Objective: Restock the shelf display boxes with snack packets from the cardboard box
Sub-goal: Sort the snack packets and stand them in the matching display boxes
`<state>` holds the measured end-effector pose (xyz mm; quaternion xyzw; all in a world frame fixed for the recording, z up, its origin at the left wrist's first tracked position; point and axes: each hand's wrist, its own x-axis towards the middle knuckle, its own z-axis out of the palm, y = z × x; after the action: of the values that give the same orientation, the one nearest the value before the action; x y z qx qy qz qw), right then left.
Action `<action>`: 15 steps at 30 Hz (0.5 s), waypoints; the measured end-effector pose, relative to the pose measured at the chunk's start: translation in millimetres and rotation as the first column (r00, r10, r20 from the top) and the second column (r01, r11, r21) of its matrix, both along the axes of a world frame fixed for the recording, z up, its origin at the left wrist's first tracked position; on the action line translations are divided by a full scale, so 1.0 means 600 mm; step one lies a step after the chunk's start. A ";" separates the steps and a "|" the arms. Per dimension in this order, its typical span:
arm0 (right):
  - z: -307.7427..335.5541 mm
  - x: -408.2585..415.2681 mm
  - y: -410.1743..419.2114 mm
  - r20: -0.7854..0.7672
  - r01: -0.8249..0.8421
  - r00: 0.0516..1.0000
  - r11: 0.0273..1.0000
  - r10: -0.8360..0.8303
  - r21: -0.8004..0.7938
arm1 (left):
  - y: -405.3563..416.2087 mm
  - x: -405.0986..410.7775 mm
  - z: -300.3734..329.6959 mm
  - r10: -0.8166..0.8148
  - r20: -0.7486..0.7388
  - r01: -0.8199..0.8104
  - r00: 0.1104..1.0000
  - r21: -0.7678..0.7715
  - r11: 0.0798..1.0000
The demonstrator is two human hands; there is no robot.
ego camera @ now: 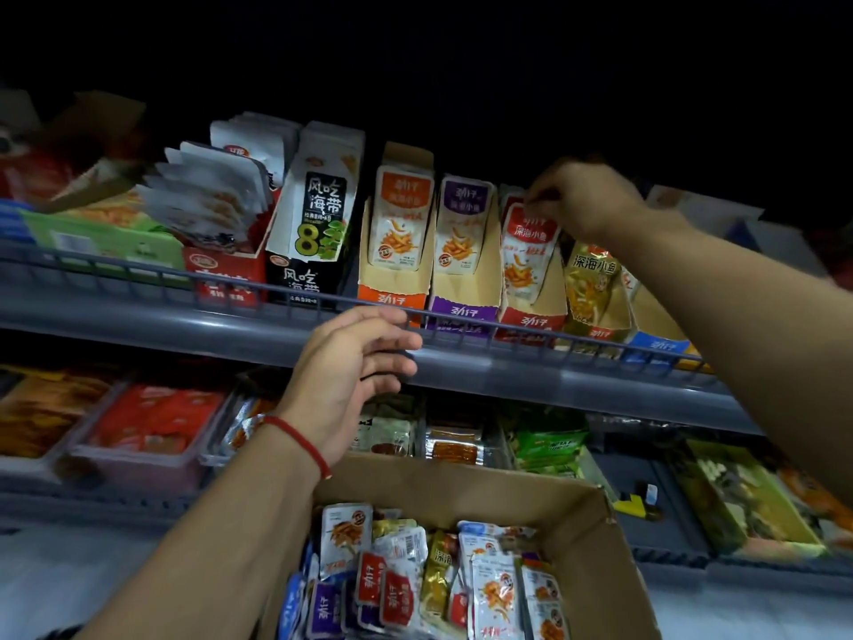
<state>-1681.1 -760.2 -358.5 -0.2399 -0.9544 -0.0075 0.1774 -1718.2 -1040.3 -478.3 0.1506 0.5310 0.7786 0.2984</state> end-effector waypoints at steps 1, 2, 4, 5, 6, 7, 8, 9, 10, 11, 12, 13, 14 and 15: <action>0.000 -0.002 0.003 0.000 0.005 1.000 1.000 -0.005 -0.001 | 0.000 -0.001 0.000 0.002 -0.001 -0.002 1.000 -0.001 1.000; 0.001 -0.005 0.005 -0.001 0.005 1.000 1.000 -0.005 -0.003 | 0.000 -0.001 0.000 0.003 -0.002 -0.003 1.000 -0.003 1.000; 0.000 -0.010 0.009 -0.005 0.001 1.000 1.000 -0.001 -0.007 | 0.002 -0.001 0.000 0.004 0.004 -0.004 1.000 -0.007 1.000; -0.001 -0.013 0.010 -0.002 0.009 1.000 1.000 -0.009 -0.004 | 0.003 -0.001 0.000 0.004 0.007 -0.004 1.000 -0.008 1.000; -0.001 -0.016 0.012 0.006 0.023 1.000 1.000 -0.023 0.005 | 0.004 0.000 0.000 0.003 0.008 -0.003 1.000 -0.010 1.000; -0.002 -0.019 0.013 0.017 0.034 0.999 0.999 -0.034 0.012 | 0.005 0.000 0.000 0.001 0.005 -0.001 1.000 -0.012 1.000; -0.002 -0.022 0.014 0.023 0.043 0.999 0.999 -0.043 0.012 | 0.006 0.000 0.000 0.000 0.001 0.000 1.000 -0.013 1.000; -0.003 -0.025 0.016 0.021 0.047 0.999 0.999 -0.047 0.012 | 0.006 0.001 0.000 -0.001 -0.001 0.001 1.000 -0.013 1.000; -0.004 -0.027 0.018 0.017 0.051 0.999 0.999 -0.051 0.012 | 0.006 0.001 0.000 -0.002 -0.003 0.002 1.000 -0.014 1.000; -0.005 -0.027 0.019 0.013 0.054 0.998 0.998 -0.054 0.015 | 0.006 0.002 0.001 -0.005 -0.004 0.005 1.000 -0.015 1.000; -0.006 -0.027 0.020 0.012 0.052 0.999 0.998 -0.052 0.027 | 0.006 0.002 0.001 -0.007 -0.006 0.007 1.000 -0.017 1.000; -0.007 -0.025 0.020 0.010 0.042 0.999 0.998 -0.042 0.046 | 0.006 0.003 0.001 -0.008 -0.008 0.008 1.000 -0.021 1.000; -0.007 -0.023 0.019 0.004 0.023 1.000 0.998 -0.023 0.066 | 0.006 0.003 0.000 -0.011 -0.011 0.010 1.000 -0.028 1.000; -0.008 -0.019 0.018 -0.006 0.001 1.000 0.996 -0.001 0.085 | 0.006 0.003 -0.001 -0.016 -0.015 0.015 1.000 -0.038 0.999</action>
<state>-1692.4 -749.2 -363.1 -0.2327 -0.9526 -0.0475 0.1902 -1716.2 -1036.8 -478.7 0.1551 0.5469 0.7649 0.3030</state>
